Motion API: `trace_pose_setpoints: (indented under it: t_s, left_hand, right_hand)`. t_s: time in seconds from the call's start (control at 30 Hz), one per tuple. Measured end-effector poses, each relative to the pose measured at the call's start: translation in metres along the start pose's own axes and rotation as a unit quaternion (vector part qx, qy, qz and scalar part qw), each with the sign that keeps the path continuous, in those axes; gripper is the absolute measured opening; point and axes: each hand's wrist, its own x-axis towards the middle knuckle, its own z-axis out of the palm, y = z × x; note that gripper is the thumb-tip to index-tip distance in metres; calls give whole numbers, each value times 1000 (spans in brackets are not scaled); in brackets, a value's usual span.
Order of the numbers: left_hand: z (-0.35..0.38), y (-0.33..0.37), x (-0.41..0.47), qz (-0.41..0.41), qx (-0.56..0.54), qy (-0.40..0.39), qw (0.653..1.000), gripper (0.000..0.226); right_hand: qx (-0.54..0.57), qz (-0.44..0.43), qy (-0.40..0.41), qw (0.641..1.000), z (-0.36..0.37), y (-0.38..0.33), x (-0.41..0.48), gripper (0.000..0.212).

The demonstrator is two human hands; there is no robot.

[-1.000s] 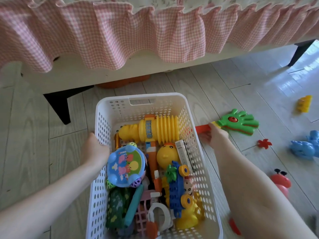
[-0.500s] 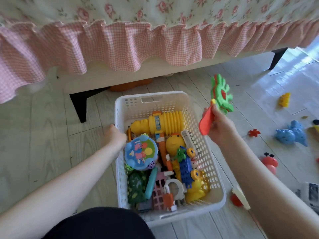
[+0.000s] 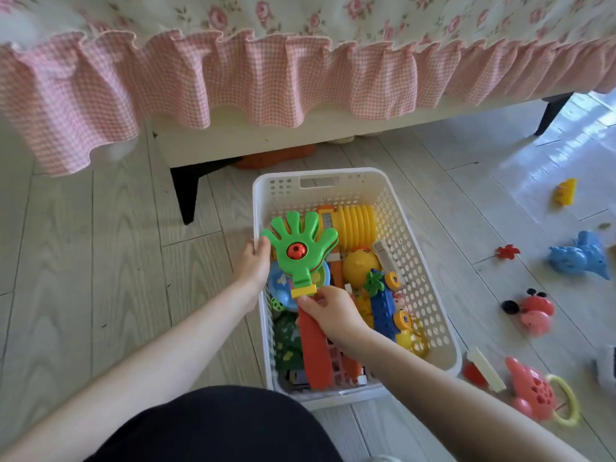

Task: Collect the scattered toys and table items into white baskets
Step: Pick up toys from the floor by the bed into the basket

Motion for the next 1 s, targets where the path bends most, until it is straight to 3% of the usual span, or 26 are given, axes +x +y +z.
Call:
trace_pose_setpoints:
  t_s: [0.27,0.33,0.4,0.47,0.57,0.63,0.67,1.0]
  left_hand:
    - [2,-13,9,-6,48,-8,999,57]
    - [2,-16,13,-10,50,-6,999,53]
    - [1,-18,17,-15,55,-5,998,51]
    - [1,-18,18,-13,61,0,998,49]
    - [1,-18,19,-10,64,3,998,47]
    - [2,-15,18,-8,75,7,997,46]
    - [4,-12,17,-6,84,8,996,45]
    - [99,74,16,146,276,-34,949,29]
  right_hand:
    - [-192,-21,-19,981,-22,-17,18,42]
    - [-202,-88,78,972,-41,-20,14,28]
    - [-176,-140,242,944,-68,-21,12,19]
    - [-175,-132,335,916,-99,-14,12,25]
    - [-191,13,284,940,-130,7,17,40]
    - [-149,58,214,964,-135,18,19,19]
    - [-136,49,205,968,-136,22,19,10]
    - [-23,8,288,957,-206,57,-19,31]
